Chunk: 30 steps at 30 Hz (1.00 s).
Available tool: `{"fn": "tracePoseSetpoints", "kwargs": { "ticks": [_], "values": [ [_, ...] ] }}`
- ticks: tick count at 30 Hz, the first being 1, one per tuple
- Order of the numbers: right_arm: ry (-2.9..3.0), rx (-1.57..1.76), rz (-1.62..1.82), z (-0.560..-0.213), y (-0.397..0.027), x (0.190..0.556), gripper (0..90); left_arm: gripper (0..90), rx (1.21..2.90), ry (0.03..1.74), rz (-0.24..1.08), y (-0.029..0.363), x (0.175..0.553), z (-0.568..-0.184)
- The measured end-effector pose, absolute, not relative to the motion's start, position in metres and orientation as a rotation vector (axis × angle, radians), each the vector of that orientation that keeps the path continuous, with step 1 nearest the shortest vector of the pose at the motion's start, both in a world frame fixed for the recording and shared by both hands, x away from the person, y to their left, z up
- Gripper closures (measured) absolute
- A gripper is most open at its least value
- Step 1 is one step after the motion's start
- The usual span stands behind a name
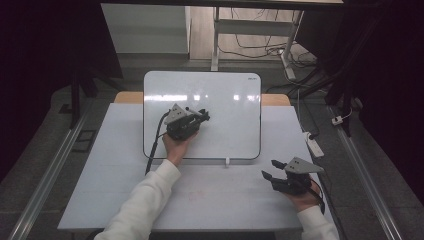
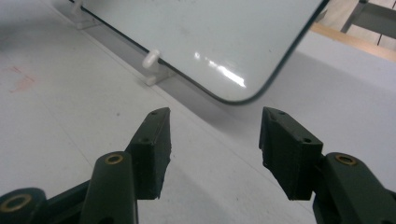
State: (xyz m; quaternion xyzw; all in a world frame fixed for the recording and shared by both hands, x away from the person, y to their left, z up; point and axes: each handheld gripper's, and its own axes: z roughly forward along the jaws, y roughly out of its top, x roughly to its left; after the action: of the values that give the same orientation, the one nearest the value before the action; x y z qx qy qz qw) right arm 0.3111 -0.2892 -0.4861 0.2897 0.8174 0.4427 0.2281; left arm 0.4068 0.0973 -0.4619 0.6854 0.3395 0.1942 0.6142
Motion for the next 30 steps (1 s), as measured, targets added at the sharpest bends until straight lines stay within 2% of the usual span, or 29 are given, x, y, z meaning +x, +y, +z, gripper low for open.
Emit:
{"fn": "tracePoseSetpoints", "kwargs": {
  "ticks": [11,30],
  "values": [
    [2.197,0.713,1.307,-0.471,-0.265,0.305,43.7,78.8,1.755,0.703,0.231,0.1,0.365,-0.457],
    [2.212,0.588,1.42,-0.45,-0.208,0.292,42.5,78.8,1.931,0.687,0.052,0.11,0.329,-0.469]
  ]
}}
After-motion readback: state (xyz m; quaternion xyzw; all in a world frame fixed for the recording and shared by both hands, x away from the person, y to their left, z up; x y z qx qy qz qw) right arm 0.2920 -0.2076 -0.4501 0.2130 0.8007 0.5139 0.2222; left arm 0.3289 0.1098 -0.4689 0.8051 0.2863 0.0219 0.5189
